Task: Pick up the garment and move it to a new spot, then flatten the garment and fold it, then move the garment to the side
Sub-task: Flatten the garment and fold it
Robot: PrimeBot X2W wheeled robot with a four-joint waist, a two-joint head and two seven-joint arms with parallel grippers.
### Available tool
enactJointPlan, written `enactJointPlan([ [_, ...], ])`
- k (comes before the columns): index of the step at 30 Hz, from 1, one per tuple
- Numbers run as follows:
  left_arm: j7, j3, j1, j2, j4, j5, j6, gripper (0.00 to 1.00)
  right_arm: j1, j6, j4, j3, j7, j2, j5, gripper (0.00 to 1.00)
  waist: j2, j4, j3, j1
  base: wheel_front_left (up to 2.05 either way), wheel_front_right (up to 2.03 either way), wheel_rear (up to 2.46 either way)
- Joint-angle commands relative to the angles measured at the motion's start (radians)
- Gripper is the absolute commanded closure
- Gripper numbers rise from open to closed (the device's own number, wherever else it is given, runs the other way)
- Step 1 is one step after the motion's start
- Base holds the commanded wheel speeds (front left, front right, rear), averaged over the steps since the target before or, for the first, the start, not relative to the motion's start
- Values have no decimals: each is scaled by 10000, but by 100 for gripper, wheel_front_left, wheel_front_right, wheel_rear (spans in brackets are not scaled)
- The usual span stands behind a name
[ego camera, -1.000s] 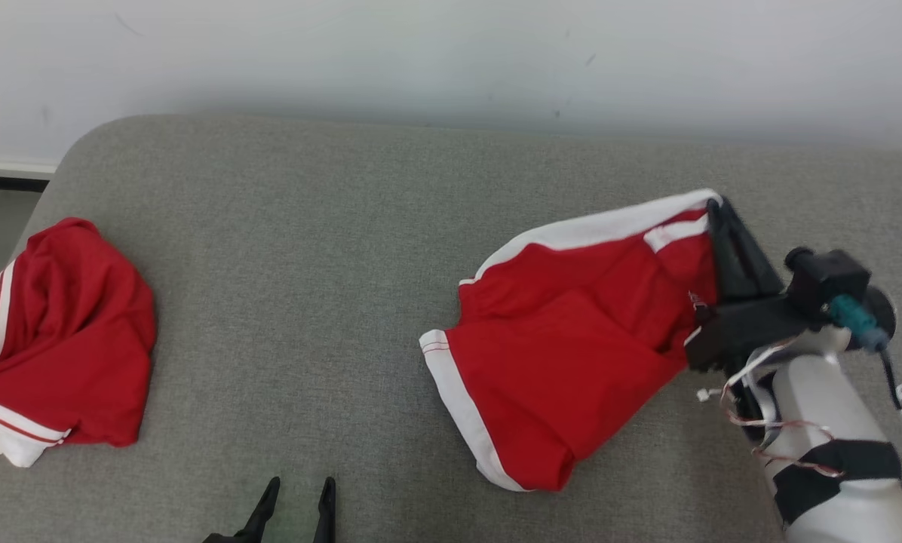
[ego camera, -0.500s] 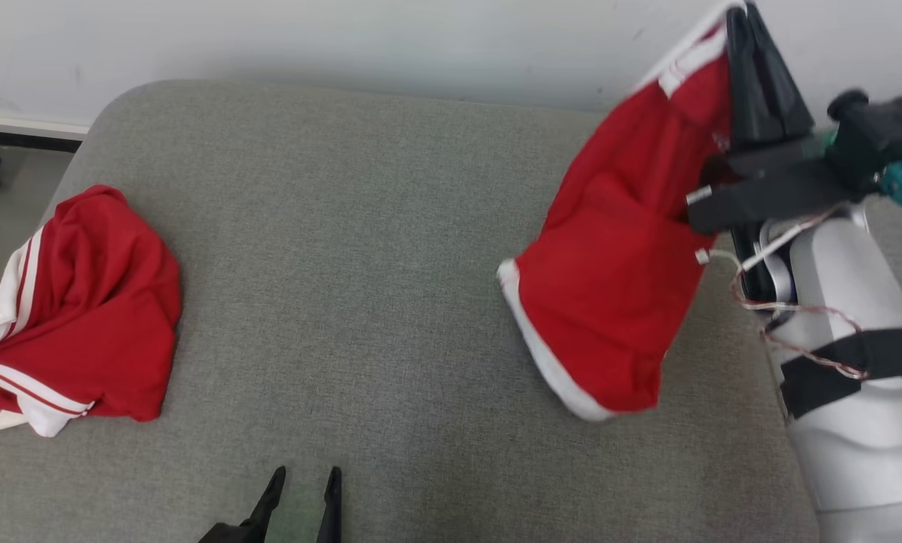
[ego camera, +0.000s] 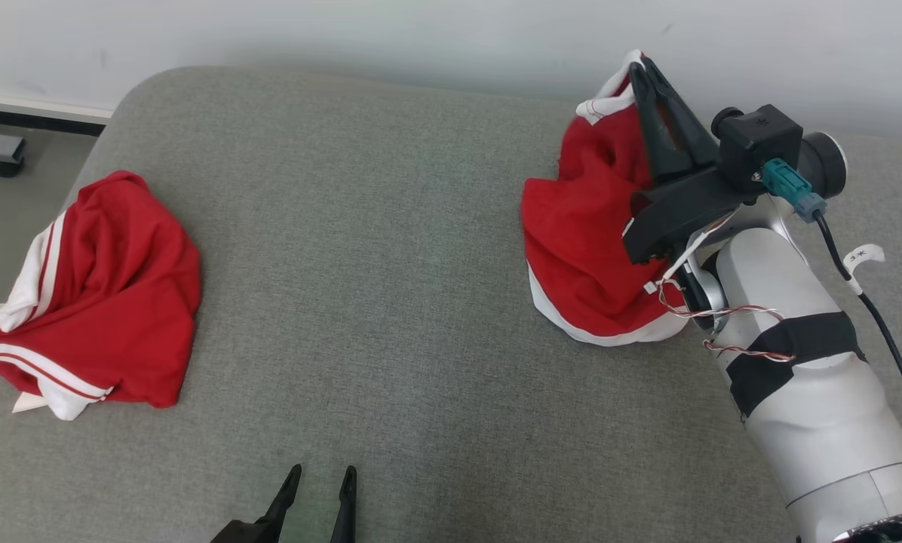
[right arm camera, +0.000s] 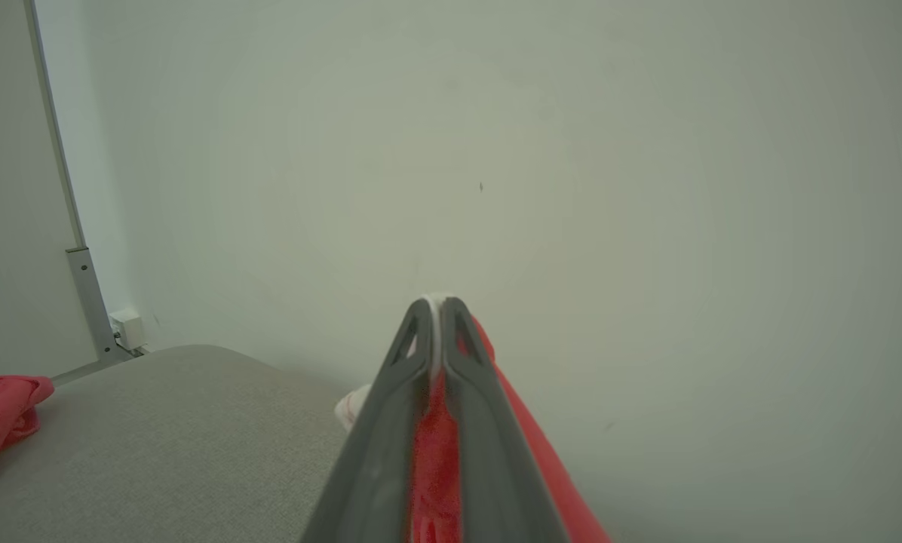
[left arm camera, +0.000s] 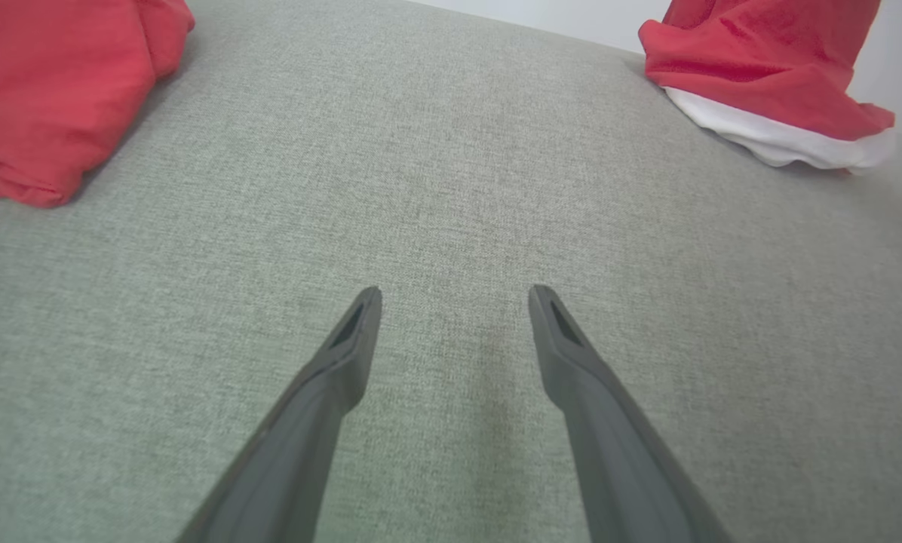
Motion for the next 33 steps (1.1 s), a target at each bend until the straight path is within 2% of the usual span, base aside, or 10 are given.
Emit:
enactJointPlan([
  [1,-34,3,-89,-7,23,-63,49,0,-140,-22,301,-110,-18,76,-153,0,-2,86,4,-1,0,0,0],
  [7,-34,151,127,-7,24,-22,73,0,665,-24,325,-559,-13,16,63,0,-2,-54,-53,-1,0,0,0],
  [14,-34,257,135,-6,29,60,33,0,2884,-22,-691,-1458,-13,-115,715,0,-2,-569,-267,-1,0,0,0],
  [19,-34,253,162,-6,87,80,-34,0,4179,-22,-700,-1658,-12,46,871,0,-2,-817,-342,-1,0,0,0],
  [25,-34,176,34,-4,77,36,-52,0,4690,-22,-341,-1551,-13,189,1090,0,-2,-846,-215,-1,0,0,0],
  [32,-34,4,-90,-3,30,52,-45,0,4362,-22,-22,-1572,-13,148,1262,0,-2,-452,109,-1,0,0,0],
  [33,-34,-11,-97,-4,28,58,-39,0,4324,-22,51,-1587,-11,121,1259,4,-2,-369,149,-1,0,0,0],
])
